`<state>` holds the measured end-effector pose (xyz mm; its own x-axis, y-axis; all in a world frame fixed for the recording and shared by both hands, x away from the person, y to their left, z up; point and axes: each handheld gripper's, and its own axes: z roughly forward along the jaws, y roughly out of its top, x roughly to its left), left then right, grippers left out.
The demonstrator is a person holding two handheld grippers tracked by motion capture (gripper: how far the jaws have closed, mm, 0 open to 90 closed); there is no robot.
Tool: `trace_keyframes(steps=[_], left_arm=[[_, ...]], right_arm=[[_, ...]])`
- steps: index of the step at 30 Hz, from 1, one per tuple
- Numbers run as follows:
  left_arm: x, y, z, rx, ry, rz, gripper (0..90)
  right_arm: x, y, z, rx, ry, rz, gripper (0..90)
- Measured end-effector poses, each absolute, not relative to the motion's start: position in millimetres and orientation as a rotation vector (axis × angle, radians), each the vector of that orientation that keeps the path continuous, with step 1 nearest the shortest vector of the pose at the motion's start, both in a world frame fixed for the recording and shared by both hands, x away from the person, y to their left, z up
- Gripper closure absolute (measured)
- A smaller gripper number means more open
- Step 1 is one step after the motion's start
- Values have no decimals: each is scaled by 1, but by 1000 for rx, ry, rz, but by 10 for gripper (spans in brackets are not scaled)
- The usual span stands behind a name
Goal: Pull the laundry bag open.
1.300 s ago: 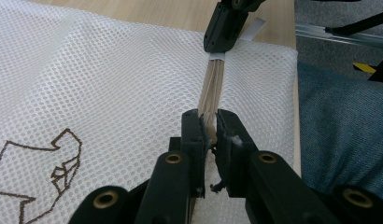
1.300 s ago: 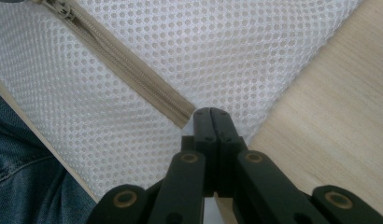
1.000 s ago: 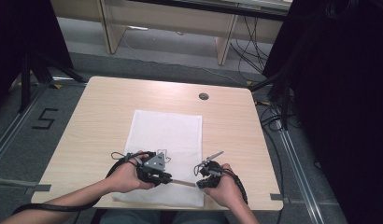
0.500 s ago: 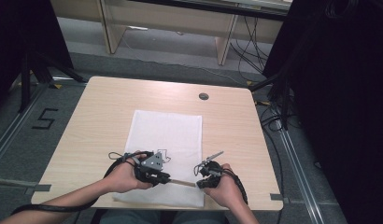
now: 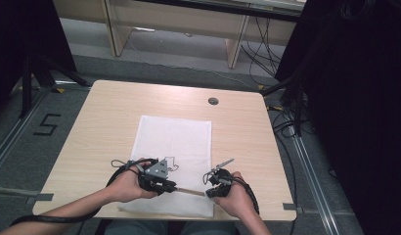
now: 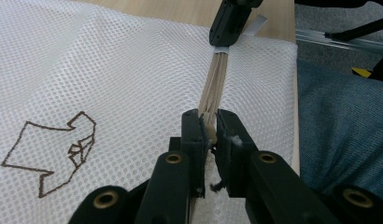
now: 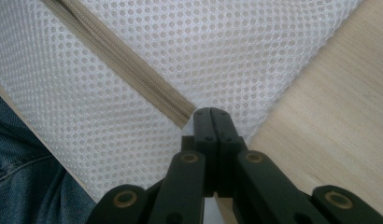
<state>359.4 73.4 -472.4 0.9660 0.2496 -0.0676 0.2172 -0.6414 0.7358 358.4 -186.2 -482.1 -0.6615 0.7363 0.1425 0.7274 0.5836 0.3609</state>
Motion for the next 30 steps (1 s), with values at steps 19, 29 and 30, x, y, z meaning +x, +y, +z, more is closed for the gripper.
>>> trace_keyframes(steps=[19,29,30], left_arm=[[358,82,-474,2288,317,56,818],[358,86,-474,2281,322,49,818],[358,86,-474,2281,322,49,818]], right_arm=[[359,-185,-482,1273,2777,614,900],[358,-184,-482,1285,2773,596,900],[358,-184,-482,1285,2773,596,900]])
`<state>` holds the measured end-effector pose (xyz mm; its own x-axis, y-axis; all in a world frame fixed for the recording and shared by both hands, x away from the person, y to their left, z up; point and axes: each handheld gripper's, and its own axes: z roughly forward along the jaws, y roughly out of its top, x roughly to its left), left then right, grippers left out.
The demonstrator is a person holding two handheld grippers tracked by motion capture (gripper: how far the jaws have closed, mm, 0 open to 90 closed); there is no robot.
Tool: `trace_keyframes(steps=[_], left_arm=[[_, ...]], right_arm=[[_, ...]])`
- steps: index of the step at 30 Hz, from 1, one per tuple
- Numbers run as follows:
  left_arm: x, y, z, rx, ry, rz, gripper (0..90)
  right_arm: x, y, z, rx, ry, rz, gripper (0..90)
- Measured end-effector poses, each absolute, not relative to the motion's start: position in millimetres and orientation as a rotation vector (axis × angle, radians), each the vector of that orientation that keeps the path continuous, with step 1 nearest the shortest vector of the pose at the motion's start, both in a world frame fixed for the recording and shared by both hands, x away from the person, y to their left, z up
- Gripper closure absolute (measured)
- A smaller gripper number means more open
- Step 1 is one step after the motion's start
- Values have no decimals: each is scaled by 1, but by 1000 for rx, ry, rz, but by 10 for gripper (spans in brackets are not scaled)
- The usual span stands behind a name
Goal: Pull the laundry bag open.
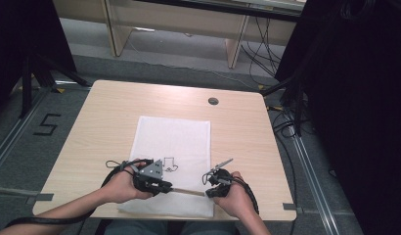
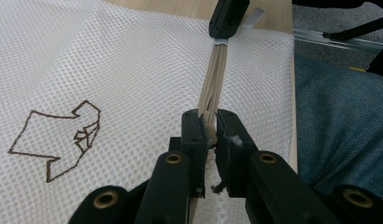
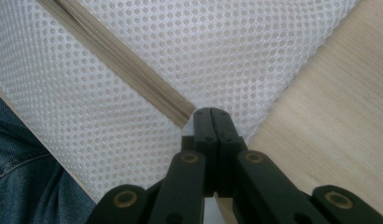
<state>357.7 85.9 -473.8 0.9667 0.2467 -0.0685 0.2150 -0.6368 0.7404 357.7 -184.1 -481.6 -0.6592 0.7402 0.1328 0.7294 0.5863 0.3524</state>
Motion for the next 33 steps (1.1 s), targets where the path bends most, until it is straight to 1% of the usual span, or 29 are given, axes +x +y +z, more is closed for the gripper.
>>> trace_keyframes(steps=[33], left_arm=[[357,95,-474,2265,333,50,818]], right_arm=[[356,-184,-481,1303,2768,601,900]])
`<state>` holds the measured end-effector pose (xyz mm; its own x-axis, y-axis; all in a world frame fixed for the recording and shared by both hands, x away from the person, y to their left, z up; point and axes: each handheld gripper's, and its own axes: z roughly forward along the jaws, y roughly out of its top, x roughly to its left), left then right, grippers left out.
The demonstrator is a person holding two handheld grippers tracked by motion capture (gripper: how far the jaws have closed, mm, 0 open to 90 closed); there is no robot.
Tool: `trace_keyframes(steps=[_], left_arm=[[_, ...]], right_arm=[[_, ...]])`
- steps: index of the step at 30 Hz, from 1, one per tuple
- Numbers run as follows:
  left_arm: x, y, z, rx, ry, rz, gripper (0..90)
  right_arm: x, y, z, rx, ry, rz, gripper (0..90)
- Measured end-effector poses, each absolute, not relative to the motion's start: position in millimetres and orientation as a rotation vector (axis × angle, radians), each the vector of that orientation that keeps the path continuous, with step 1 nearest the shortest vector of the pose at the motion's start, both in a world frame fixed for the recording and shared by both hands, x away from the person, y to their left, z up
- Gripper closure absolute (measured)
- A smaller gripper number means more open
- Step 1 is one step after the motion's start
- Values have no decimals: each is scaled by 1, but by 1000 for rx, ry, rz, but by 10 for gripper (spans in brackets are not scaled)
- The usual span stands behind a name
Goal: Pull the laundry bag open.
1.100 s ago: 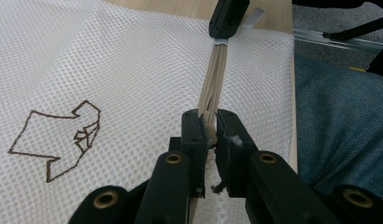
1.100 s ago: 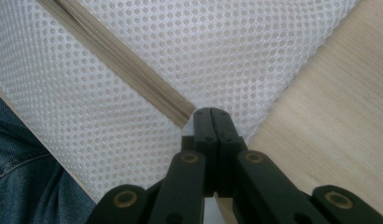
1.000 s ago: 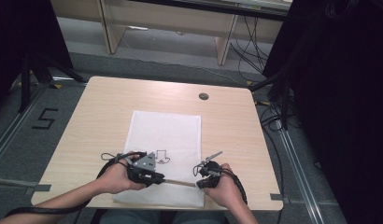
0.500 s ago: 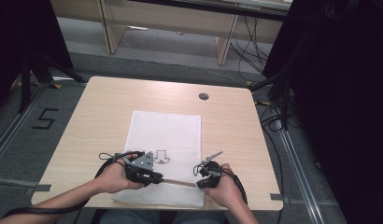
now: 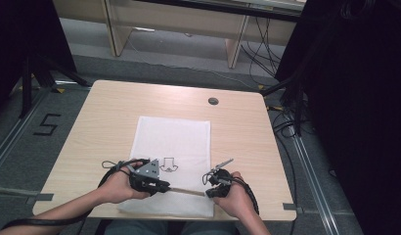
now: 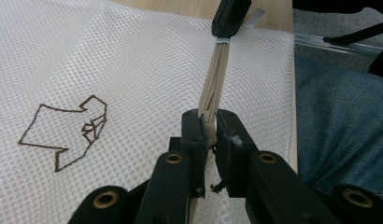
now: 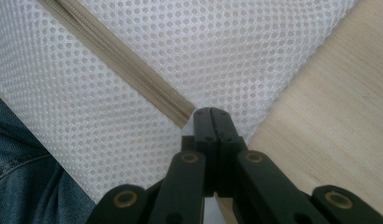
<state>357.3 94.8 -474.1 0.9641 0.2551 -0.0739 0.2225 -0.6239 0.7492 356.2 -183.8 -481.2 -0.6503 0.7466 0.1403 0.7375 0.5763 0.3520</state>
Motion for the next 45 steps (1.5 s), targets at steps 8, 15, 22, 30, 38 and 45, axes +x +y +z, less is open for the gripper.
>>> trace_keyframes(steps=[8,15,22,30,38,45], left_arm=[[357,96,-473,2263,324,64,819],[355,101,-472,2259,328,79,818],[355,105,-473,2258,342,71,818],[355,106,-473,2254,340,74,819],[356,108,-472,2255,341,71,818],[356,111,-471,2253,349,72,818]], right_arm=[[356,-184,-481,1303,2769,602,900],[357,-185,-481,1289,2771,605,900],[357,-185,-481,1289,2772,605,900],[357,-184,-481,1290,2769,599,900],[357,-185,-481,1313,2763,596,900],[357,-185,-481,1313,2763,599,900]])
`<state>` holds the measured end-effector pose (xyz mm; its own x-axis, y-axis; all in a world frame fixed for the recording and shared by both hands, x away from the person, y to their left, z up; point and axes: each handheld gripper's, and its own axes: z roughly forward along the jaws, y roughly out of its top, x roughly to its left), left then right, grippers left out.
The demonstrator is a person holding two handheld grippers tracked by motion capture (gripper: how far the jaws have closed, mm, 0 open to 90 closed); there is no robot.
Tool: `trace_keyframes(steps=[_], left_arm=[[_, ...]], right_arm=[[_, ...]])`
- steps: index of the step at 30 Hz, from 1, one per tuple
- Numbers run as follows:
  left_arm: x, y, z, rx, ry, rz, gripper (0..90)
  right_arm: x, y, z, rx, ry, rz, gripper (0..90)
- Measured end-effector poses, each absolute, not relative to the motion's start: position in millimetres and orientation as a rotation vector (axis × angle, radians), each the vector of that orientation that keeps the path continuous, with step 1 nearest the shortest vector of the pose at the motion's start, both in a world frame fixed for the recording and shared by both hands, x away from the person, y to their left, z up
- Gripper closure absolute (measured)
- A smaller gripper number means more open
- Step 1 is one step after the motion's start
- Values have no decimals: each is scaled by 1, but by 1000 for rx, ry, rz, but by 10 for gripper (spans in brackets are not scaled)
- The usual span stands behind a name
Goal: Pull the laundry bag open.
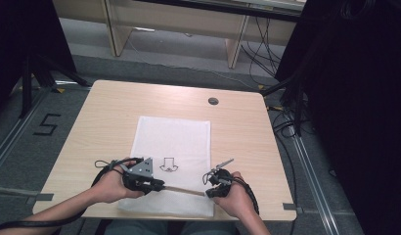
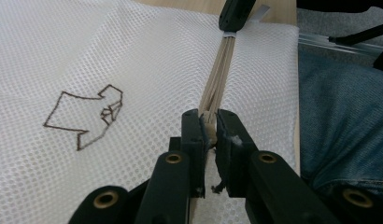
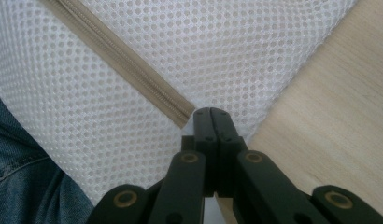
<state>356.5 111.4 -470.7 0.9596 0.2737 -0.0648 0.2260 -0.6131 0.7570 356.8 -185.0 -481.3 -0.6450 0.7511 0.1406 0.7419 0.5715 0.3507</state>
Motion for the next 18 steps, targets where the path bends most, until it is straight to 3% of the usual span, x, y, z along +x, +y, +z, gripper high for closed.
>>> trace_keyframes(steps=[18], left_arm=[[357,119,-473,2251,364,76,818]], right_arm=[[357,-185,-481,1314,2763,598,900]])
